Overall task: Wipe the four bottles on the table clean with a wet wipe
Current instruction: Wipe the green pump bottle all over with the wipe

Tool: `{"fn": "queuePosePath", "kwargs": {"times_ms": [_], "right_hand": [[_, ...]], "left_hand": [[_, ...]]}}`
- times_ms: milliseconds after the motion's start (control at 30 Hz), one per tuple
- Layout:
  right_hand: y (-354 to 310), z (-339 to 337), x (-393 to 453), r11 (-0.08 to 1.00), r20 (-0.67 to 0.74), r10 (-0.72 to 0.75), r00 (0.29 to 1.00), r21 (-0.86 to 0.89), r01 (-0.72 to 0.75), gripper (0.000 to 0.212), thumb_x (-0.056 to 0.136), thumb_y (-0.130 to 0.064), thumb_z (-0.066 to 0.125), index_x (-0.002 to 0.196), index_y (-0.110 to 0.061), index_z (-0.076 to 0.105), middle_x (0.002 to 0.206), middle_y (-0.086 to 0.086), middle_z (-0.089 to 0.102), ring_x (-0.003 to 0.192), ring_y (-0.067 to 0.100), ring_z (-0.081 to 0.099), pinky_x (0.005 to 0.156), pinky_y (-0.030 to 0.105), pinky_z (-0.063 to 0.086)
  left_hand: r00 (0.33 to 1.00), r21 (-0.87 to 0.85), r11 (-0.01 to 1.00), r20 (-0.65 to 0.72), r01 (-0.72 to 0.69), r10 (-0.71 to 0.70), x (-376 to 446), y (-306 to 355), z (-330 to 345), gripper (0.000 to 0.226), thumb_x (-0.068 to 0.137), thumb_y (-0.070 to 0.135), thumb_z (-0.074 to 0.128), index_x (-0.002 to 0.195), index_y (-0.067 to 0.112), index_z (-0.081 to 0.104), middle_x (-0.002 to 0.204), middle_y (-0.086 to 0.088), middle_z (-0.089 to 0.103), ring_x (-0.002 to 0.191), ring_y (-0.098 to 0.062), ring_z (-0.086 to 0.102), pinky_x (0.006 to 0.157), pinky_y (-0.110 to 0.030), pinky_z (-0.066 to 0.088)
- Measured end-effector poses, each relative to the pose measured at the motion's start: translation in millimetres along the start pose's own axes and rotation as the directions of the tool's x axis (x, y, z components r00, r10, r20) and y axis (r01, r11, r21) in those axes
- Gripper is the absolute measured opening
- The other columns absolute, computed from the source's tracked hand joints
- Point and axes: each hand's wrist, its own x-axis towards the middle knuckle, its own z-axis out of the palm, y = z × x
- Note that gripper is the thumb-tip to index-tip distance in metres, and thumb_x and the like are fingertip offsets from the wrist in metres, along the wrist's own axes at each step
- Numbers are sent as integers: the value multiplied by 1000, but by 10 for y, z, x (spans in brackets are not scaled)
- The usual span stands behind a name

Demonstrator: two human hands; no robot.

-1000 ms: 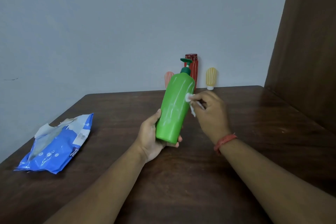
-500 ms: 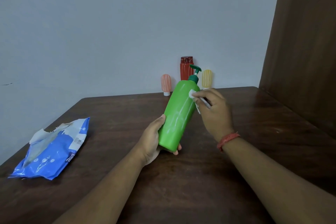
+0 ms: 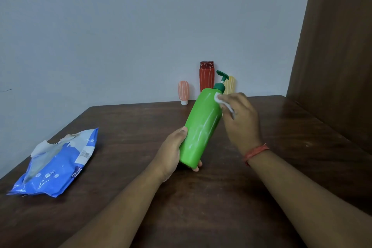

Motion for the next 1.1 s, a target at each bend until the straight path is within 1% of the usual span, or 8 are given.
{"fn": "queuePosePath", "kwargs": {"times_ms": [67, 200, 367, 467, 600, 833, 967, 1100], "right_hand": [[-12, -7, 1, 994, 74, -102, 992, -38, 105, 21, 91, 3, 63, 108, -4, 72, 103, 7, 65, 96, 21, 63, 90, 28, 51], [36, -76, 120, 996, -72, -62, 995, -70, 57, 19, 90, 5, 62, 105, -3, 72, 101, 8, 64, 95, 22, 63, 87, 33, 52], [10, -117, 146, 967, -31, -170, 985, -195, 161, 19, 92, 4, 60, 108, 2, 70, 101, 14, 64, 95, 28, 62, 90, 35, 51], [3, -121, 182, 948, 2, -231, 973, -226, 225, 22, 89, 8, 60, 106, 2, 71, 99, 14, 64, 95, 25, 59, 92, 24, 45], [125, -175, 249, 977, -61, -24, 998, -214, 10, 26, 87, 7, 58, 106, -2, 73, 99, 12, 61, 97, 28, 59, 89, 33, 49], [86, -275, 297, 978, 123, -154, 980, -125, 169, 32, 84, 12, 52, 100, -4, 73, 98, 7, 61, 97, 21, 56, 90, 18, 40], [53, -246, 209, 942, 219, -253, 942, -165, 291, 29, 82, 11, 56, 101, -4, 72, 99, 8, 62, 95, 23, 55, 88, 28, 44], [228, -148, 172, 953, 38, -141, 989, -264, 146, 35, 80, 13, 55, 107, -1, 71, 100, 13, 62, 94, 30, 58, 88, 37, 50]], "left_hand": [[999, 38, 999, -36, -18, 19, -11, 6, 12, 40, 109, 33, 28, 120, 6, 55, 80, -20, 66, 62, -40, 66, 52, -44, 56], [982, 307, 945, -112, -113, 154, 7, -50, 22, 38, 103, 51, 39, 104, 22, 64, 88, -19, 68, 73, -41, 68, 63, -55, 59], [923, 726, 650, -53, -227, 382, 13, -31, 52, 42, 104, 48, 30, 116, 23, 61, 89, 7, 64, 78, -6, 61, 61, -25, 42], [910, 833, 508, -12, -221, 415, -9, 5, 29, 46, 104, 49, 25, 121, 21, 57, 96, 6, 63, 83, -6, 59, 63, -29, 44], [915, 915, 348, 54, -206, 399, -22, 18, 63, 45, 103, 49, 27, 125, 20, 54, 99, 7, 59, 84, -12, 57, 67, -33, 45], [915, 932, 318, 36, -176, 402, -14, -2, 29, 55, 98, 56, 20, 125, 20, 53, 100, 7, 59, 83, -10, 55, 64, -30, 42], [910, 930, 324, 23, -171, 414, 9, -15, 44, 49, 103, 53, 24, 123, 20, 55, 97, 8, 58, 82, -11, 56, 64, -32, 44], [902, 916, 357, 10, -181, 431, 16, -22, 24, 59, 100, 58, 20, 123, 18, 57, 98, 5, 62, 83, -11, 58, 65, -33, 46]]}}
